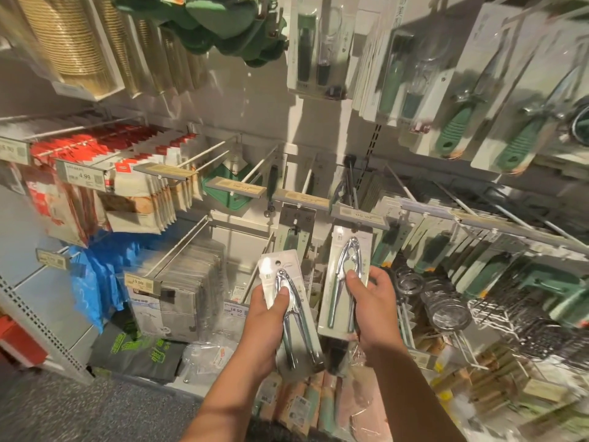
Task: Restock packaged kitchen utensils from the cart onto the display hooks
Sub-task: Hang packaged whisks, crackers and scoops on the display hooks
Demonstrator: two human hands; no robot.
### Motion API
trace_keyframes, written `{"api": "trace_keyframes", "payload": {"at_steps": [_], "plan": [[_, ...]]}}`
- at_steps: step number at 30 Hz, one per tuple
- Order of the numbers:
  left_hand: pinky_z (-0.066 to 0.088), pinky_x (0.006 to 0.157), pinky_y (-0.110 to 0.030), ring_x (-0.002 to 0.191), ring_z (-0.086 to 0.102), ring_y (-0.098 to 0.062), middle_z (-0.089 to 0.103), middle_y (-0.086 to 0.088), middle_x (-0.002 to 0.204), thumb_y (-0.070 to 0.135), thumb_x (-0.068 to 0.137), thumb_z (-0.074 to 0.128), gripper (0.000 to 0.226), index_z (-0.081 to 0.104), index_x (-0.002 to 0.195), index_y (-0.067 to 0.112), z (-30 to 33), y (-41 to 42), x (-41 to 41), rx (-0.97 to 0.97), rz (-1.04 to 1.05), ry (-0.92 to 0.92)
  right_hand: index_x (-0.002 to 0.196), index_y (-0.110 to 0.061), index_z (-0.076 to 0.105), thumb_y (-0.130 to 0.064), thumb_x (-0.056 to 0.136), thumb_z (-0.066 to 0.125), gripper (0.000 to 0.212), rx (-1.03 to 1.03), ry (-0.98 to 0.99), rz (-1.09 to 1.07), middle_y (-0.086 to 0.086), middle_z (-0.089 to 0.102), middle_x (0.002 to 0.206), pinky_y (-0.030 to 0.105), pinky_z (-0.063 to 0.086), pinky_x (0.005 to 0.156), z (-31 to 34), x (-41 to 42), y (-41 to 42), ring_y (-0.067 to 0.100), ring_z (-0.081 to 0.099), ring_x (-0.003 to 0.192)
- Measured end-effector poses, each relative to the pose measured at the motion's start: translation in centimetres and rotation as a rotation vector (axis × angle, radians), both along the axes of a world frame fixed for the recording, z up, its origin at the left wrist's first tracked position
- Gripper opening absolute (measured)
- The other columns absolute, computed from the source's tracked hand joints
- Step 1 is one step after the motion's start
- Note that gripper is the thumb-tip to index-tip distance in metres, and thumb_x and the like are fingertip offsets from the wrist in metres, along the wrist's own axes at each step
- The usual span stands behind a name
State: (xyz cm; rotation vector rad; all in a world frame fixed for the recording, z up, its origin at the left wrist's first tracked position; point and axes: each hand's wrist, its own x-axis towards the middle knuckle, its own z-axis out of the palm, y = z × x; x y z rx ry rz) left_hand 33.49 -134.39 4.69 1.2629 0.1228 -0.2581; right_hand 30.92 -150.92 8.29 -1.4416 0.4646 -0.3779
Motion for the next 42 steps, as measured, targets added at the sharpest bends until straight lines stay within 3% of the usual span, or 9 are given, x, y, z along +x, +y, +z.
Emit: {"api": "trace_keyframes", "payload": {"at_steps": [5,11,15,18,24,27,31,35,42], "plan": [[0.053,0.067,-0.011,0.092,0.067,0.002,0.068,0.013,0.112,0.020,0.106,0.057,0.022,0.052,0.121,0.036,0.3,0.2,-0.2,-0.009,0.017,-0.038,0.147,-0.024,0.044,-0.036,0.099,0.067,0.054,-0.058,-0.007,-0.025,-0.003,0.053,0.143,0.044,0.041,0.112,0.6,1.0,-0.8,0.020,0.052,0.132],[0.055,0.102,-0.041,0.109,0.071,-0.017,0.074,0.002,0.118,0.020,0.100,0.067,0.026,0.056,0.117,0.035,0.8,0.8,-0.3,-0.007,0.056,-0.050,0.120,-0.014,0.062,-0.033,0.099,0.067,0.029,-0.202,0.099,-0.033,0.002,0.067,0.121,0.032,0.047,0.078,1.1,3.0,-1.0,0.021,0.061,0.102],[0.054,0.073,-0.016,0.087,0.073,0.001,0.075,0.008,0.108,0.018,0.098,0.069,0.023,0.057,0.112,0.032,0.8,1.0,-0.4,-0.032,0.065,-0.040,0.157,-0.009,0.037,-0.035,0.104,0.059,0.063,-0.169,0.184,0.038,0.007,0.043,0.159,0.042,0.036,0.115,-0.1,3.5,-1.3,0.027,0.044,0.143],[0.054,0.070,-0.016,0.087,0.075,-0.002,0.077,0.003,0.109,0.017,0.096,0.071,0.029,0.058,0.121,0.026,0.5,1.2,-0.4,-0.034,0.078,-0.022,0.161,-0.010,0.030,-0.030,0.106,0.057,0.064,-0.116,0.226,0.114,0.008,0.038,0.163,0.041,0.032,0.118,-0.9,2.8,-1.2,0.027,0.039,0.147],[0.058,0.078,-0.023,0.095,0.076,-0.010,0.079,0.002,0.108,0.015,0.092,0.076,0.034,0.062,0.123,0.020,0.3,0.6,-0.3,-0.033,0.085,-0.022,0.127,-0.014,0.066,-0.028,0.104,0.060,0.028,-0.044,0.284,0.236,0.002,0.069,0.109,0.030,0.054,0.081,-2.0,1.2,0.7,0.014,0.067,0.089],[0.060,0.072,-0.022,0.091,0.077,-0.013,0.080,0.002,0.101,0.010,0.090,0.077,0.034,0.063,0.119,0.018,0.3,0.3,-0.4,-0.032,0.089,-0.029,0.115,-0.019,0.070,-0.026,0.103,0.061,0.017,-0.088,0.242,0.281,0.004,0.072,0.103,0.033,0.061,0.079,-1.8,0.7,1.7,0.013,0.066,0.085],[0.056,0.063,-0.017,0.081,0.076,-0.008,0.079,-0.001,0.096,0.005,0.089,0.077,0.034,0.063,0.119,0.014,0.4,-0.1,-0.5,-0.012,0.107,-0.027,0.117,-0.021,0.066,-0.030,0.100,0.066,0.019,-0.127,0.178,0.330,-0.004,0.074,0.101,0.025,0.057,0.071,-2.0,0.1,2.5,0.006,0.068,0.089],[0.051,0.058,-0.008,0.072,0.072,0.005,0.076,0.003,0.097,0.006,0.092,0.075,0.026,0.062,0.111,0.020,0.8,-0.3,-0.7,0.007,0.091,-0.041,0.110,-0.005,0.067,-0.014,0.098,0.070,0.015,-0.094,0.165,0.354,-0.013,0.069,0.064,0.009,0.042,0.051,-3.1,0.0,2.8,-0.006,0.059,0.054],[0.061,0.082,-0.034,0.096,0.076,-0.016,0.079,0.000,0.107,0.018,0.104,0.060,0.019,0.064,0.123,0.020,1.1,-0.1,-0.1,0.016,0.083,-0.009,0.115,-0.007,0.065,-0.023,0.094,0.075,0.028,0.024,0.130,0.208,0.016,0.078,0.107,0.055,0.054,0.101,-3.6,-0.1,2.2,0.035,0.072,0.107]]}}
